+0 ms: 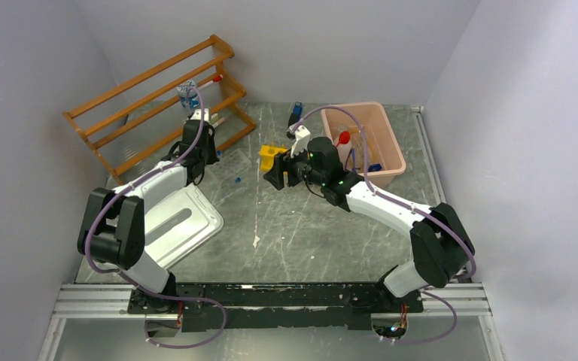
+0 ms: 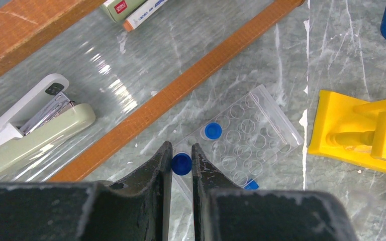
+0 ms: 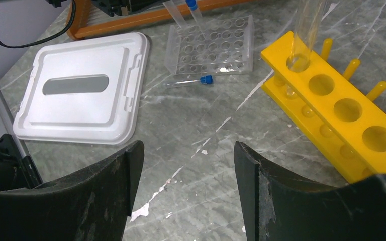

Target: Organize the chemistry lab equipment

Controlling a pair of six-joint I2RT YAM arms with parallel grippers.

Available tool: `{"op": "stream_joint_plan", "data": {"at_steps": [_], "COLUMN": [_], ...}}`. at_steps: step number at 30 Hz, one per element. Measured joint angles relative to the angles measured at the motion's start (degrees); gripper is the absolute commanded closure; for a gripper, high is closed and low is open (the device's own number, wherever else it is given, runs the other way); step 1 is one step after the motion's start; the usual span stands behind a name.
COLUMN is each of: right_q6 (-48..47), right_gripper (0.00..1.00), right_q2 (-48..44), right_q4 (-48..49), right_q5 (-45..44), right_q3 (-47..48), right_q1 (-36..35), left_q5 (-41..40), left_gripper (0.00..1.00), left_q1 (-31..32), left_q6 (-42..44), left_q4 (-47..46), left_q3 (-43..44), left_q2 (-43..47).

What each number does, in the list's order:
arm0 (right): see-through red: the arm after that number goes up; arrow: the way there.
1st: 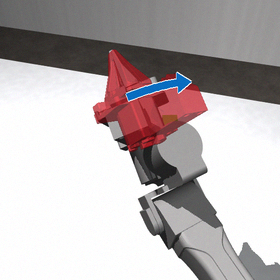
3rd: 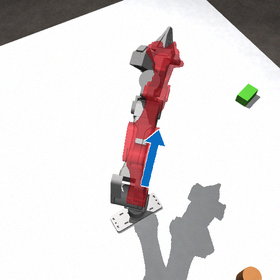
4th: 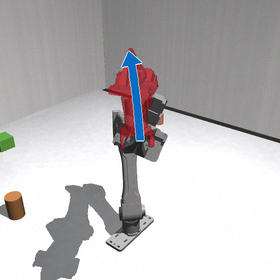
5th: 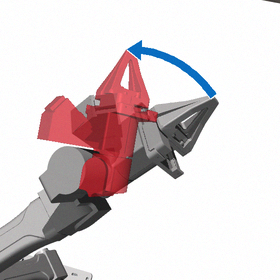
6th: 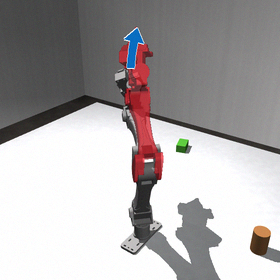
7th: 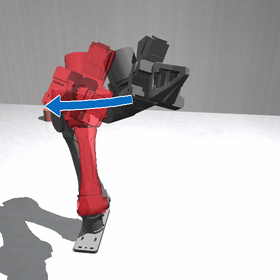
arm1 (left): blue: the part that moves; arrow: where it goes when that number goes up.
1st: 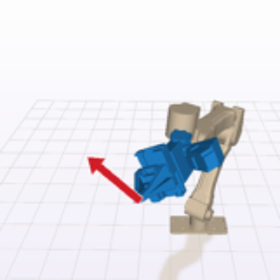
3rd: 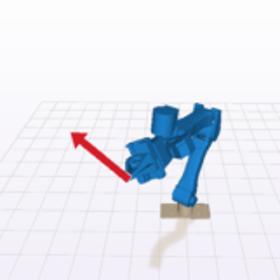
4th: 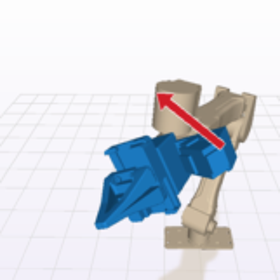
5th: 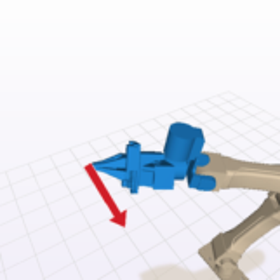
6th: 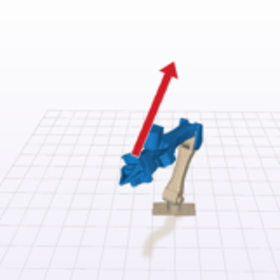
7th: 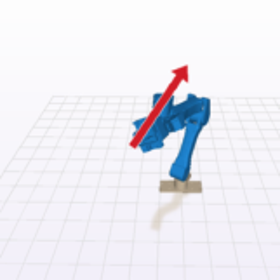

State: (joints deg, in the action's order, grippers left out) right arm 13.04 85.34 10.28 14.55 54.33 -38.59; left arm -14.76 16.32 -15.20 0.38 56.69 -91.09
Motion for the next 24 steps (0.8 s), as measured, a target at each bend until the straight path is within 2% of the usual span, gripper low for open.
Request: {"op": "stream_joint_plan", "data": {"at_steps": [24], "right_q6": [0.3], "right_gripper": [0.32], "right_q2": [0.8], "right_q4": [-0.2], "right_q5": [-0.1], "right_q3": [0.0], "right_q1": [0.0], "left_q5": [-1.3], "left_gripper": [0.82], "left_q1": [0.0], "left_q6": [0.9], "left_q4": [2.7], "left_q3": [0.5], "left_q2": [-0.1]}}
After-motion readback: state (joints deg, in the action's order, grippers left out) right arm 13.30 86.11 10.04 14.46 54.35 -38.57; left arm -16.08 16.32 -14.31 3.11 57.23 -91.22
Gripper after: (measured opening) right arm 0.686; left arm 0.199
